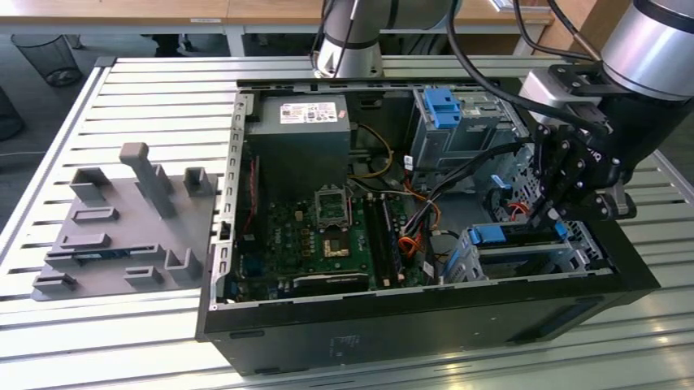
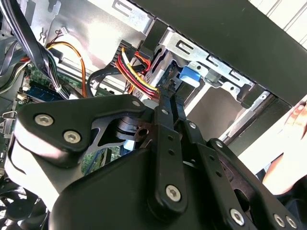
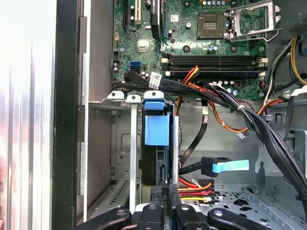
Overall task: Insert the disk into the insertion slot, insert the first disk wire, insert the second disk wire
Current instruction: 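Insert the first disk wire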
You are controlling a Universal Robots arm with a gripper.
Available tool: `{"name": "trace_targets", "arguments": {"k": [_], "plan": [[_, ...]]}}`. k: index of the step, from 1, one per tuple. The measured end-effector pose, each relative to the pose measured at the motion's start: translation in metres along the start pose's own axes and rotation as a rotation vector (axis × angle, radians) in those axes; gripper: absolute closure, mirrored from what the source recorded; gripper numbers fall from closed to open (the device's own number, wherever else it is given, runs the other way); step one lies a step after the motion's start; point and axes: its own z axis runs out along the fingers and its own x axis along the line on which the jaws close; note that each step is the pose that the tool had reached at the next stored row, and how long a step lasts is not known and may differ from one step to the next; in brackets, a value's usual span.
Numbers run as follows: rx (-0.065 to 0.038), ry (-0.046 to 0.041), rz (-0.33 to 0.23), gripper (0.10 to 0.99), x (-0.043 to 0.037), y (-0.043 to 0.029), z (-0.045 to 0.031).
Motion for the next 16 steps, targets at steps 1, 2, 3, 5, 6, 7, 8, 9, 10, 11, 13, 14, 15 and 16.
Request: {"name": "trace_targets", "arguments": {"k": [1, 2, 3, 5, 6, 7, 8, 9, 10, 11, 13, 14, 15, 16], "plan": [[0.0, 0.0001, 0.0, 0.922, 0.0, -0.0002, 0.0001], [0.0, 0.0, 0.0, 0.922, 0.0, -0.0003, 0.0003], [0.0, 0.0, 0.0, 0.922, 0.0, -0.0004, 0.0004], [0.0, -0.0001, 0.002, 0.922, -0.0001, -0.0005, 0.0008], [0.0, -0.0001, 0.003, 0.922, -0.0001, -0.0005, 0.0009], [0.0, -0.0001, 0.004, 0.922, -0.0001, -0.0006, 0.001], [0.0, -0.0001, 0.005, 0.922, -0.0001, -0.0006, 0.0012], [0.0, -0.0001, 0.006, 0.922, -0.0001, -0.0006, 0.0014], [0.0, -0.0001, 0.006, 0.922, -0.0001, -0.0006, 0.0016], [0.0, -0.0005, 0.007, 0.922, -0.0002, -0.0006, 0.002], [0.0, -0.0002, 0.008, 0.922, -0.0002, -0.0006, 0.0024], [0.0, -0.0001, 0.008, 0.922, -0.0002, -0.0006, 0.0025], [-0.001, -0.0002, 0.009, 0.922, -0.0002, -0.0006, 0.0027], [-0.001, -0.0002, 0.009, 0.922, -0.0002, -0.0006, 0.003]]}}
